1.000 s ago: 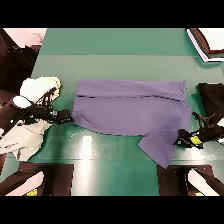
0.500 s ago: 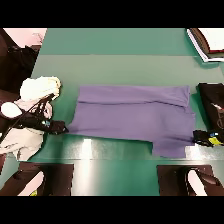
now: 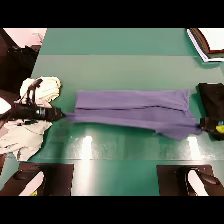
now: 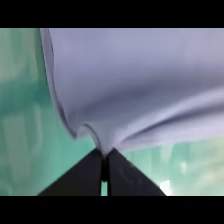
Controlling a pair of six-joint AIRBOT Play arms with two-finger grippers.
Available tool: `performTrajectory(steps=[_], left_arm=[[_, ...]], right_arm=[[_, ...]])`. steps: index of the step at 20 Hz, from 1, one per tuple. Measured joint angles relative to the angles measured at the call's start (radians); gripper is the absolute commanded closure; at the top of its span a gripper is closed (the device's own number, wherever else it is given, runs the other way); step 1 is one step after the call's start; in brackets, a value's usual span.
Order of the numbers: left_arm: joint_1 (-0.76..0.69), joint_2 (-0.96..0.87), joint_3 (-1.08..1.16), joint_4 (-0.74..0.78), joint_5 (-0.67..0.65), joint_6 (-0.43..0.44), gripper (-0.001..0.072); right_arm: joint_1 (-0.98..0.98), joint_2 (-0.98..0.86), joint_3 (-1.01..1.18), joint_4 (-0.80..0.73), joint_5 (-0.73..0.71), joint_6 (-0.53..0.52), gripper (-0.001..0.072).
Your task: Fold the shirts.
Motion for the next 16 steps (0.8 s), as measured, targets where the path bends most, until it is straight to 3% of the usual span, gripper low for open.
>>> performTrajectory(steps=[6, 13, 14, 15, 16], left_arm=[[0.000, -0.279, 0.169, -0.060, 0.142, -0.006, 0.0682], [0.000, -0.543, 0.321, -0.114, 0.217, 0.026, 0.0677], [0.000, -0.563, 0.331, -0.127, 0.233, 0.033, 0.0430], [0.000, -0.576, 0.337, -0.134, 0.254, 0.037, 0.0125], [0.003, -0.587, 0.343, -0.146, 0.272, 0.037, 0.0094]], right_arm=[[0.091, -0.314, 0.245, 0.021, -0.110, 0.000, 0.0697], [0.139, -0.636, 0.513, 0.029, -0.152, 0.025, 0.0685], [0.140, -0.669, 0.542, 0.032, -0.151, 0.029, 0.0545], [0.143, -0.702, 0.572, 0.031, -0.154, 0.033, 0.0317], [0.138, -0.732, 0.601, 0.053, -0.154, 0.035, 0.0212]])
